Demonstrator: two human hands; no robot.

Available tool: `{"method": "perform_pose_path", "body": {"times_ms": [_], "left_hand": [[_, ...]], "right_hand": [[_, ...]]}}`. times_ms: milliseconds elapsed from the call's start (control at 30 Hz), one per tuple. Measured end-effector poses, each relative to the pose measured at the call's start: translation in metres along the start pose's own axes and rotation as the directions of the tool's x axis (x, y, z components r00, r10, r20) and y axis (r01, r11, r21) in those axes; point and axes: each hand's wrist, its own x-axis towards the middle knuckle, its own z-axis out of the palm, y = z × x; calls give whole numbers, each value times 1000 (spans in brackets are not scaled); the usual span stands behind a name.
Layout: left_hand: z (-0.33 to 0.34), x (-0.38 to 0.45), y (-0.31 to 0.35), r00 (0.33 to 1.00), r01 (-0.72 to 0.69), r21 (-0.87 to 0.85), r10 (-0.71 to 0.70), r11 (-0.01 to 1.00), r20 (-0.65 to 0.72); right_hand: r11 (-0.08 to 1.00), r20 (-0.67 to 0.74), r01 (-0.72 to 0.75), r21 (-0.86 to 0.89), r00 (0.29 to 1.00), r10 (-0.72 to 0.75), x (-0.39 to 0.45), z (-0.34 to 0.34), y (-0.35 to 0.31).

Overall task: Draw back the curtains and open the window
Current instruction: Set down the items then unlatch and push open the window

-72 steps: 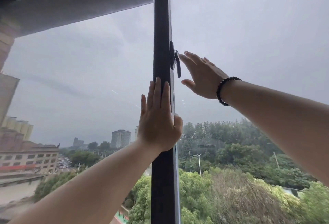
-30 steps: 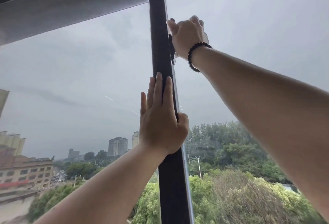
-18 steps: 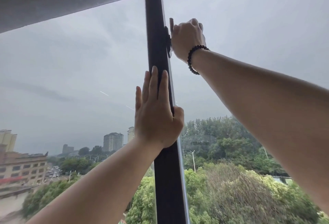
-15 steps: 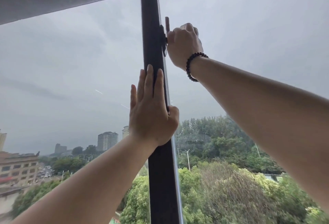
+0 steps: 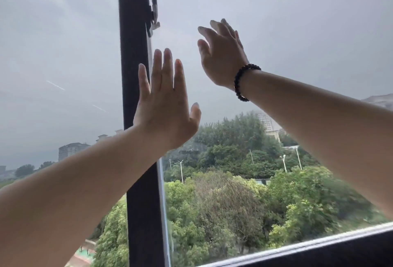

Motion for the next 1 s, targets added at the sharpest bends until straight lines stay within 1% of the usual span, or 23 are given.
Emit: {"method": "perform_pose_path", "body": {"times_ms": [167, 333, 400, 467, 567, 700, 833, 1000], "left_hand": [[10, 7, 45, 997, -72, -105, 72, 992, -6], [26, 14, 88, 992, -104, -233, 118, 967, 49], [31, 19, 118, 986, -136, -286, 157, 949, 52], [34, 25, 139, 980, -169, -309, 194, 936, 53], [41, 35, 172, 966, -220, -286, 248, 933, 65], [47, 60, 235, 966, -233, -302, 256, 924, 39], [47, 80, 307, 964, -252, -330, 265, 910, -5], [41, 92, 404, 964, -239, -450, 266, 861, -3]], "right_hand": [[987, 8, -78, -138, 997, 80, -30, -30, 58], [965, 38, -76, -250, 995, 88, -56, -56, 109], [956, 50, -90, -280, 993, 108, -68, -73, 141], [956, 57, -109, -273, 990, 130, -79, -84, 168], [950, 104, -153, -273, 977, 188, -100, -97, 214], [929, 182, -162, -334, 955, 233, -109, -123, 284], [931, 208, -103, -349, 960, 185, -110, -146, 340], [959, 231, -92, -266, 960, 156, -116, -177, 415]]}}
